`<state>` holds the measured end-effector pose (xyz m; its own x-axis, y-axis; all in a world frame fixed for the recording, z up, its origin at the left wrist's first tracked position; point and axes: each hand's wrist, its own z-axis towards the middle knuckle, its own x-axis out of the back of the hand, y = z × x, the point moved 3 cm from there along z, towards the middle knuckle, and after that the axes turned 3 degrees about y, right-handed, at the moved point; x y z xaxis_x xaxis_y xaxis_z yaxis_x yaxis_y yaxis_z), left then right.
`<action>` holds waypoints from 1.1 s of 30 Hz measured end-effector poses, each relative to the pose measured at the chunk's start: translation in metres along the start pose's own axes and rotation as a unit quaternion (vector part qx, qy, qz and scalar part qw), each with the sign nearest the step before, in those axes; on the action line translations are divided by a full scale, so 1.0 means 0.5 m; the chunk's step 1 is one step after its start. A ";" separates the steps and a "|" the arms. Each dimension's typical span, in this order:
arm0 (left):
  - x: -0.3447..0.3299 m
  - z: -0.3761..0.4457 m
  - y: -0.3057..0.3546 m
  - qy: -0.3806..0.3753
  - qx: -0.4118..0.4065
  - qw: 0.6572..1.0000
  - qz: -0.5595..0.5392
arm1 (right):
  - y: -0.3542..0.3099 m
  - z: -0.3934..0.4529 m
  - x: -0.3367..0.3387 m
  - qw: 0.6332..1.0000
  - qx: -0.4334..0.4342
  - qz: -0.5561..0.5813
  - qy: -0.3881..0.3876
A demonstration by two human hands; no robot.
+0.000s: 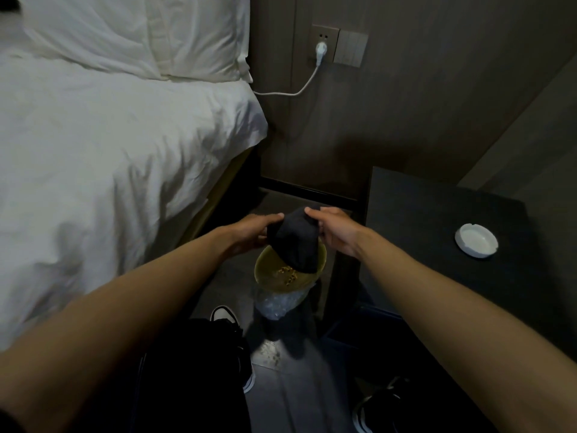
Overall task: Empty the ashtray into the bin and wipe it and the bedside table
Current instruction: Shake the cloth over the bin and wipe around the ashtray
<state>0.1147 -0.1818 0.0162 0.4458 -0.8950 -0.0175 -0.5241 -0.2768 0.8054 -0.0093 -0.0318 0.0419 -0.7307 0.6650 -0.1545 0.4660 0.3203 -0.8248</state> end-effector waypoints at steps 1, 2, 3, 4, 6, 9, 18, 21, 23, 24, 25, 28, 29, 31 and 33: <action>0.003 0.002 0.001 0.020 -0.013 1.000 -0.011 | 0.003 0.002 0.003 1.000 -0.006 0.001 -0.010; 0.007 0.003 0.001 0.042 -0.023 0.998 -0.029 | 0.005 0.003 0.007 1.000 -0.014 -0.002 -0.018; 0.010 0.000 0.002 0.067 -0.034 0.996 -0.041 | 0.005 0.001 0.008 0.999 -0.021 -0.009 -0.023; 0.014 -0.002 0.002 0.088 -0.039 0.994 -0.050 | 0.003 -0.001 0.010 0.999 -0.024 -0.024 -0.017; 0.021 -0.014 0.007 0.107 -0.059 0.992 -0.039 | -0.003 -0.010 0.009 0.998 -0.017 -0.066 0.014; 0.027 -0.023 0.009 0.082 -0.105 0.991 0.017 | -0.008 -0.011 0.018 0.990 0.000 -0.112 0.091; 0.034 -0.036 0.040 0.171 -0.296 0.852 0.397 | -0.030 -0.003 0.021 0.873 0.167 -0.436 0.140; 0.022 -0.045 0.054 0.199 -0.343 0.795 0.459 | -0.045 -0.009 0.020 0.855 0.220 -0.440 0.162; 0.017 -0.060 0.066 0.261 -0.387 0.759 0.454 | -0.050 -0.017 0.018 0.819 0.287 -0.454 0.200; 0.015 -0.068 0.071 0.292 -0.414 0.739 0.444 | -0.052 -0.022 0.017 0.800 0.318 -0.461 0.215; 0.014 -0.072 0.072 0.309 -0.432 0.723 0.442 | -0.050 -0.024 0.019 0.786 0.336 -0.470 0.219; 0.016 -0.057 0.055 0.260 -0.384 0.730 0.502 | -0.029 -0.018 0.025 0.779 0.269 -0.540 0.172; 0.018 -0.048 0.047 0.236 -0.359 0.739 0.519 | -0.021 -0.014 0.028 0.781 0.234 -0.557 0.158; 0.022 -0.040 0.038 0.232 -0.361 0.734 0.526 | -0.011 -0.009 0.032 0.784 0.220 -0.554 0.175; 0.019 -0.042 0.039 0.246 -0.360 0.741 0.510 | -0.012 -0.008 0.029 0.790 0.213 -0.539 0.202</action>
<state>0.1243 -0.1884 0.0441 0.3876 -0.2244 0.8941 -0.3267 0.8735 0.3608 -0.0207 -0.0212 0.0467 -0.3293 0.3495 0.8772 -0.5911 0.6482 -0.4801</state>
